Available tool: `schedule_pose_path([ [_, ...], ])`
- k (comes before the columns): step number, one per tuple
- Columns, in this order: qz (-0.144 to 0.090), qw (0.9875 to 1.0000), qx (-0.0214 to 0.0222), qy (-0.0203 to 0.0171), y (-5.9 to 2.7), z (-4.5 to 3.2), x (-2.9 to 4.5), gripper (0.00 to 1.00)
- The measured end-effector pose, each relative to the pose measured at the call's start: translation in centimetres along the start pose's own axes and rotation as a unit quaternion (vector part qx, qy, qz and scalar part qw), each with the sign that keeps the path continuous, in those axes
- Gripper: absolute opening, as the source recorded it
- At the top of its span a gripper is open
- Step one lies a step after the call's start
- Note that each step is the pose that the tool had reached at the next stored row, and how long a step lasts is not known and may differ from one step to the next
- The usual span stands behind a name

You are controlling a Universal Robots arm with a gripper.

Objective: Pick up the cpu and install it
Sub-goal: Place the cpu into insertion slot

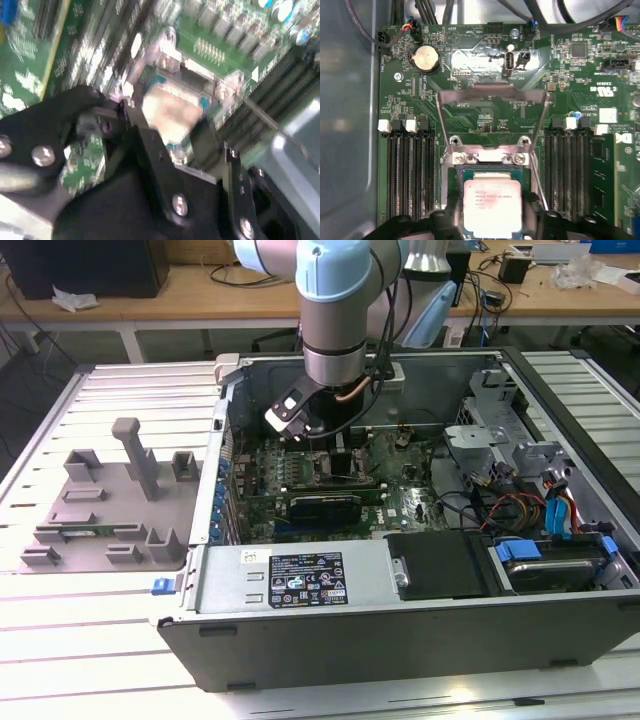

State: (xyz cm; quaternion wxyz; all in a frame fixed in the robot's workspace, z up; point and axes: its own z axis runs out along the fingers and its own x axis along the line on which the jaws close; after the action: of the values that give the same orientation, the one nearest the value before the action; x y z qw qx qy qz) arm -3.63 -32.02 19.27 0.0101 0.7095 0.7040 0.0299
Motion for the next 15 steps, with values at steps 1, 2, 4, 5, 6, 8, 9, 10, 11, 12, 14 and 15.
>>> schedule_pose_path([
  [1,0.000,1.0000,0.0002,-0.0006,0.01,-0.02,0.00,0.61],
  [2,0.000,1.0000,0.0003,-0.0007,0.00,-0.03,-0.01,0.61],
  [4,0.000,1.0000,0.0002,-0.0006,0.01,-0.19,-0.01,0.61],
  [5,0.000,1.0000,0.0003,-0.0006,0.02,-0.43,0.00,0.61],
  [6,0.000,1.0000,0.0003,-0.0007,0.04,-0.69,0.01,0.61],
  [8,0.000,1.0000,0.0003,-0.0006,0.05,-0.92,0.01,0.61],
  [9,0.000,1.0000,0.0002,-0.0005,0.06,-0.96,0.02,0.61],
  [10,0.000,1.0000,0.0002,-0.0006,0.05,-0.96,0.02,0.61],
  [11,0.000,1.0000,0.0003,-0.0006,0.05,-0.96,0.01,0.61],
  [12,0.000,1.0000,0.0003,-0.0007,0.05,-0.97,0.01,0.61],
  [14,0.000,1.0000,0.0003,-0.0007,0.05,-0.97,0.01,0.61],
  [15,0.000,1.0000,0.0003,-0.0012,0.05,-0.98,0.00,0.60],
])
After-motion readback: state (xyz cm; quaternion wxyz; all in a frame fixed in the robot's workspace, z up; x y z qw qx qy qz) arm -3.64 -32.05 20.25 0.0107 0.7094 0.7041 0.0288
